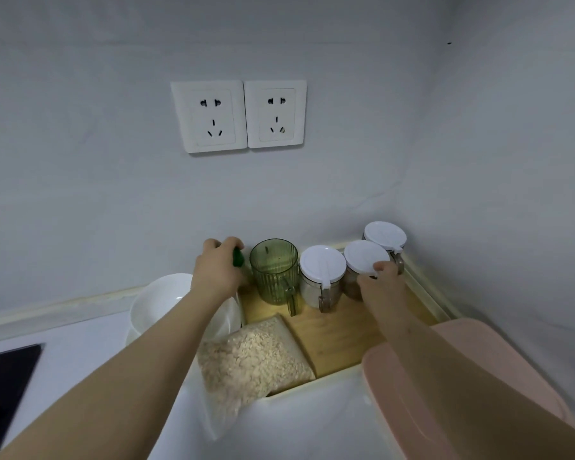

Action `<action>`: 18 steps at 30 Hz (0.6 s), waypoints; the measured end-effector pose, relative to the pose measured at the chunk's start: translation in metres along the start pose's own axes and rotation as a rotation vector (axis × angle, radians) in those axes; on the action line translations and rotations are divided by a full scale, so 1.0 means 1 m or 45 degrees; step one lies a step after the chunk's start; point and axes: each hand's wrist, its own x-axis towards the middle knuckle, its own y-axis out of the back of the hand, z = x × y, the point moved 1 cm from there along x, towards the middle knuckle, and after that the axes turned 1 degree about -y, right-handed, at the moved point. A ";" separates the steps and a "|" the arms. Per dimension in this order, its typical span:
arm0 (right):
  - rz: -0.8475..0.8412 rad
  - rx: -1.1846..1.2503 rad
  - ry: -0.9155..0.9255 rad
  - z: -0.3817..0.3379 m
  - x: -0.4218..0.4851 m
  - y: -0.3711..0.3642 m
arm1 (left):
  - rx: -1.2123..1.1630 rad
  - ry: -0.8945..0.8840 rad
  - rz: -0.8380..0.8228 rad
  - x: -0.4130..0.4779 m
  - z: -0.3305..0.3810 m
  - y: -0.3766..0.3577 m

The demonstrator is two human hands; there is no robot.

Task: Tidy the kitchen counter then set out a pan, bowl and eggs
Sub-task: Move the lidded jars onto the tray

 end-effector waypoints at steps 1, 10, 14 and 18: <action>-0.002 0.006 -0.003 0.000 0.000 0.000 | -0.019 -0.009 0.055 -0.004 0.002 0.004; -0.009 0.060 -0.027 -0.004 -0.003 -0.002 | 0.151 -0.107 -0.077 -0.025 0.029 0.034; -0.025 0.085 -0.020 -0.003 -0.004 -0.002 | 0.153 -0.149 -0.241 -0.030 0.028 0.010; -0.054 0.095 -0.008 -0.001 -0.004 0.000 | 0.202 -0.176 -0.277 -0.031 0.025 -0.013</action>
